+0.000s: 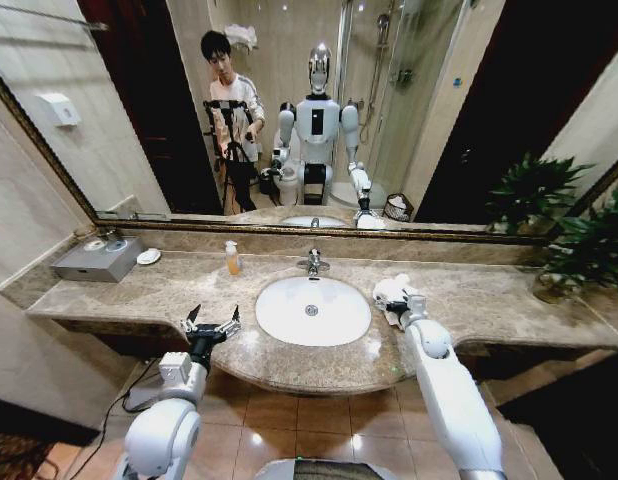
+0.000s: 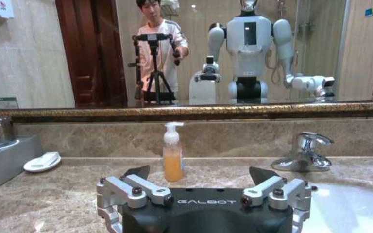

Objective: Pick up the towel from the sink counter and wipe the mirror surface.

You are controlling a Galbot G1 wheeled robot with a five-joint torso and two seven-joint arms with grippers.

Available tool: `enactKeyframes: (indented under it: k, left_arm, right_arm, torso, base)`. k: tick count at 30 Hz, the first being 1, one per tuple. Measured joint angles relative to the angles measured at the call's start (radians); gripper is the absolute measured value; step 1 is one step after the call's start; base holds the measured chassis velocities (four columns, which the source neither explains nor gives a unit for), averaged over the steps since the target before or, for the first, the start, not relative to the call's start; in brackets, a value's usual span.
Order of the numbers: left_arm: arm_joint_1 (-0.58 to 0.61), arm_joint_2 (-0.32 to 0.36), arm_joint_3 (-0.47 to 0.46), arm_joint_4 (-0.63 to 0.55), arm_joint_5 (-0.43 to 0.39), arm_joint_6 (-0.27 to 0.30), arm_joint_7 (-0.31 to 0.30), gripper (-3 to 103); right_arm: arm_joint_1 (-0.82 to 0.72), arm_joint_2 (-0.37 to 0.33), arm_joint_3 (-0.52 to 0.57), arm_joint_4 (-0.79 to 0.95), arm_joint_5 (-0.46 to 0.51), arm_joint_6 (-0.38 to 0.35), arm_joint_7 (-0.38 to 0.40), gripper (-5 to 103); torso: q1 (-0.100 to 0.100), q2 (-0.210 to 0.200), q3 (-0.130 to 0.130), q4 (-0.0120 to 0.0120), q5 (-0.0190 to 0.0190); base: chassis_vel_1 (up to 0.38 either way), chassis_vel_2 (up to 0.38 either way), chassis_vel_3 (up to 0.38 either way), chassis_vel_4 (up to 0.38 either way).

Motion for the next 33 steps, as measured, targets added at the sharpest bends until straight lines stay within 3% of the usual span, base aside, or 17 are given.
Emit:
enactKeyframes:
  k: [1,2,5,11,12,20,25,31,33]
  left_arm:
    - [0.000,0.000,0.000,0.000,0.000,0.000,0.000,100]
    - [0.000,0.000,0.000,0.000,0.000,0.000,0.000,100]
    - [0.000,0.000,0.000,0.000,0.000,0.000,0.000,100]
    - [0.000,0.000,0.000,0.000,0.000,0.000,0.000,100]
    - [0.000,0.000,0.000,0.000,0.000,0.000,0.000,100]
    - [0.000,0.000,0.000,0.000,0.000,0.000,0.000,100]
    - [0.000,0.000,0.000,0.000,0.000,0.000,0.000,100]
    - [0.000,0.000,0.000,0.000,0.000,0.000,0.000,100]
    - [0.000,0.000,0.000,0.000,0.000,0.000,0.000,100]
  right_arm:
    - [0.000,0.000,0.000,0.000,0.000,0.000,0.000,85]
    - [-0.003,0.000,-0.001,0.008,0.005,0.001,0.004,75]
    - [-0.005,0.002,-0.001,0.014,0.011,0.003,0.010,70]
    - [-0.011,0.002,-0.002,0.024,0.018,0.014,0.014,42]
    - [-0.011,0.002,-0.002,0.024,0.018,0.014,0.014,42]
    - [-0.022,0.002,-0.005,0.042,0.024,0.031,0.015,13]
    - [-0.050,0.000,-0.001,0.091,0.041,0.065,0.008,12]
    - [-0.151,0.000,0.030,0.241,-0.006,0.218,-0.038,12]
    - [-0.169,0.000,0.036,0.271,-0.005,0.227,-0.039,12]
  torso:
    - [0.000,0.000,0.000,0.0000,0.0000]
    - [0.000,0.000,0.000,0.0000,0.0000]
    - [0.000,0.000,0.000,0.0000,0.0000]
    - [0.000,0.000,0.000,0.0000,0.0000]
    - [0.000,0.000,0.000,0.0000,0.0000]
    - [0.000,0.000,0.000,0.0001,0.0001]
    - [0.000,0.000,0.000,0.0001,0.0001]
    - [0.000,0.000,0.000,0.0001,0.0001]
    - [0.000,0.000,0.000,0.0000,0.0000]
  base:
    - [0.000,0.000,0.000,0.000]
    - [0.000,0.000,0.000,0.000]
    - [0.000,0.000,0.000,0.000]
    - [0.000,0.000,0.000,0.000]
    - [0.000,0.000,0.000,0.000]
    - [0.000,0.000,0.000,0.000]
    - [0.000,0.000,0.000,0.000]
    - [0.000,0.000,0.000,0.000]
    - [0.000,0.000,0.000,0.000]
